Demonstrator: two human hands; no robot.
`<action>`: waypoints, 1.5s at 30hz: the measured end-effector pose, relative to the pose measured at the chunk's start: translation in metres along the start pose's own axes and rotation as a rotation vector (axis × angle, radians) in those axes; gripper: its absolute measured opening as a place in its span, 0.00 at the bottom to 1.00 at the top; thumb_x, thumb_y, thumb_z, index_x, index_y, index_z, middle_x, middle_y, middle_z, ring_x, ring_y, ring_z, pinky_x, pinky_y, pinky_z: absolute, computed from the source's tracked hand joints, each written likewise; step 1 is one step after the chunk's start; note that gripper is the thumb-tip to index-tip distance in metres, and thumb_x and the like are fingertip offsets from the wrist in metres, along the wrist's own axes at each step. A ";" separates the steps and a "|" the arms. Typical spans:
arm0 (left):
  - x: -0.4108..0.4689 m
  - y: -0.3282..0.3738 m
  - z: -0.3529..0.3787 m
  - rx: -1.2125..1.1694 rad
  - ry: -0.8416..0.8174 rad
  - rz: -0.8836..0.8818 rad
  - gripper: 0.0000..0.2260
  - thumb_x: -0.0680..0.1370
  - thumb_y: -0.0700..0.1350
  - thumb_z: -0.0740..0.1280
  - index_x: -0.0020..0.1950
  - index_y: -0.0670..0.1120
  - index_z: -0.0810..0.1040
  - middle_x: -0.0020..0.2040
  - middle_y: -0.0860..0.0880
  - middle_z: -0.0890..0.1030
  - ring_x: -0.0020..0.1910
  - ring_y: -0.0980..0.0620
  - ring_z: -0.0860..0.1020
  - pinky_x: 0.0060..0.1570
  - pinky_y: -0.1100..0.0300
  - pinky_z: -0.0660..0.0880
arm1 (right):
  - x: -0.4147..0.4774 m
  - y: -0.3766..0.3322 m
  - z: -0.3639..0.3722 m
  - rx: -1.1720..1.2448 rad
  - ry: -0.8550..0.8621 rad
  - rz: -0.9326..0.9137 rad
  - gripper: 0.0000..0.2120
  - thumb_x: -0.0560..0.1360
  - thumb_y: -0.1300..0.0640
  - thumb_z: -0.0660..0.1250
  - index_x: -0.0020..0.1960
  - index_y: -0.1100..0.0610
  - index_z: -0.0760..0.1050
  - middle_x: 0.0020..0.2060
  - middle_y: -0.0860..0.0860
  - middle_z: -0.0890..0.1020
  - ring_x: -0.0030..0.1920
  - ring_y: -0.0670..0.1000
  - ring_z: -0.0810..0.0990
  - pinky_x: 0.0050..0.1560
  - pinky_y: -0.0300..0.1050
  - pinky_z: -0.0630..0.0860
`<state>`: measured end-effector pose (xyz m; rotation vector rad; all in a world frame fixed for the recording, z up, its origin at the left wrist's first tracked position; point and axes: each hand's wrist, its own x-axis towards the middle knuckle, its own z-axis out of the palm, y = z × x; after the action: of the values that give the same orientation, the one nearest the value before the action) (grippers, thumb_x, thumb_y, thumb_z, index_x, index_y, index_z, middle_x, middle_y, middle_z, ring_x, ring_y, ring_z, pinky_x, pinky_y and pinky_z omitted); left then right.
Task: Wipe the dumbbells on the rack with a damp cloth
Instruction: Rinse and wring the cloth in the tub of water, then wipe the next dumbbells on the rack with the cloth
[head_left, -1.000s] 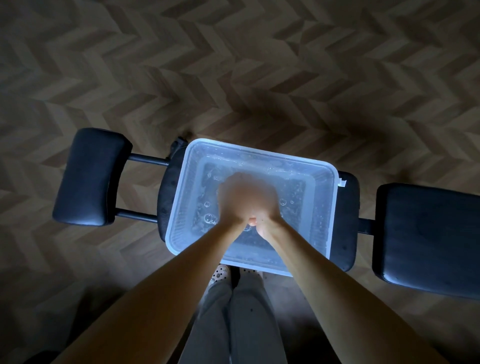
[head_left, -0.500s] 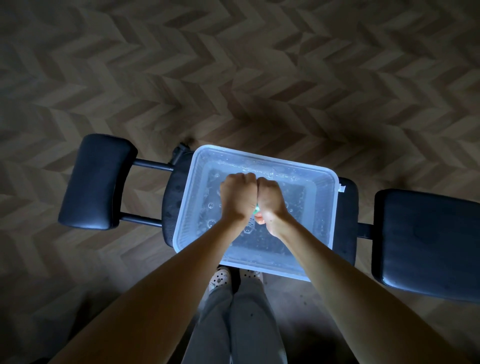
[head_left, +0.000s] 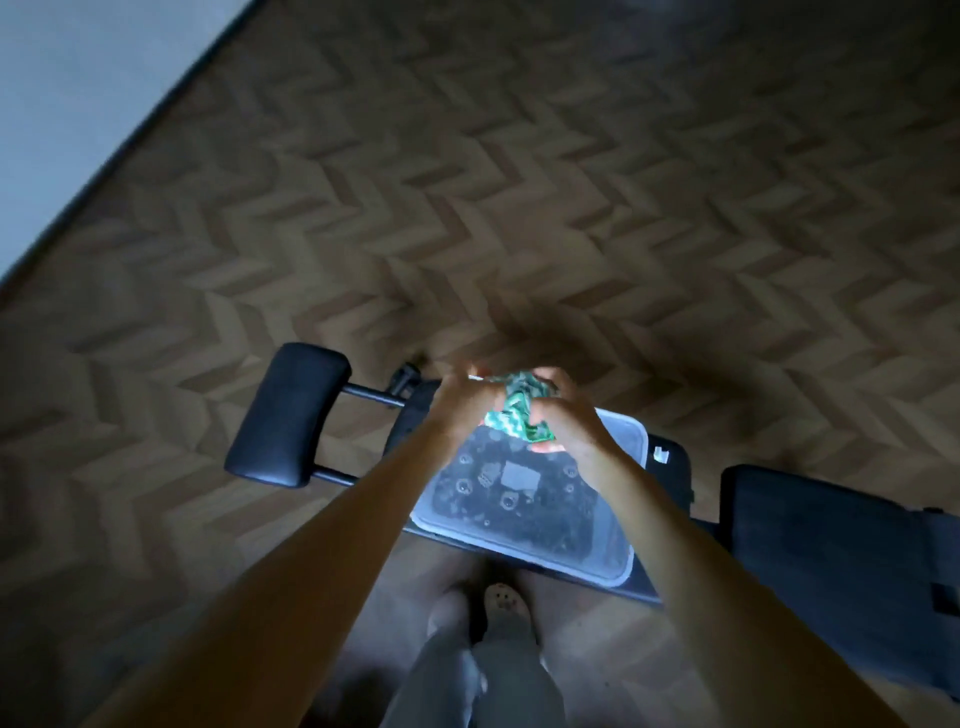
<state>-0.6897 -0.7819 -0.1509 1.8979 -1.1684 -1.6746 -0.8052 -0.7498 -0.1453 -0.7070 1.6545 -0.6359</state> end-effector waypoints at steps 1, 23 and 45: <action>-0.013 0.016 -0.014 0.041 0.014 0.042 0.22 0.70 0.38 0.68 0.64 0.38 0.72 0.56 0.40 0.78 0.56 0.45 0.77 0.44 0.62 0.74 | -0.012 -0.016 0.001 -0.032 -0.042 -0.059 0.22 0.71 0.73 0.58 0.59 0.54 0.70 0.55 0.54 0.74 0.49 0.51 0.75 0.33 0.41 0.76; -0.458 -0.021 -0.159 -0.213 1.552 0.234 0.13 0.69 0.38 0.72 0.48 0.46 0.71 0.37 0.54 0.75 0.34 0.58 0.72 0.33 0.70 0.67 | -0.359 -0.141 0.165 -0.374 -1.061 -0.864 0.05 0.77 0.63 0.61 0.45 0.55 0.68 0.35 0.49 0.75 0.17 0.46 0.75 0.18 0.33 0.66; -0.808 -0.316 0.198 -0.369 1.835 -1.021 0.11 0.82 0.42 0.53 0.53 0.37 0.73 0.52 0.38 0.76 0.54 0.40 0.73 0.50 0.51 0.69 | -0.710 0.275 0.104 -1.003 -1.960 -1.196 0.13 0.75 0.58 0.66 0.32 0.58 0.73 0.30 0.55 0.75 0.20 0.48 0.77 0.23 0.39 0.71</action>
<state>-0.7343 0.0724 0.0960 2.4943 0.8267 0.2250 -0.6284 -0.0426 0.0977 -2.0528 -0.5945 0.3588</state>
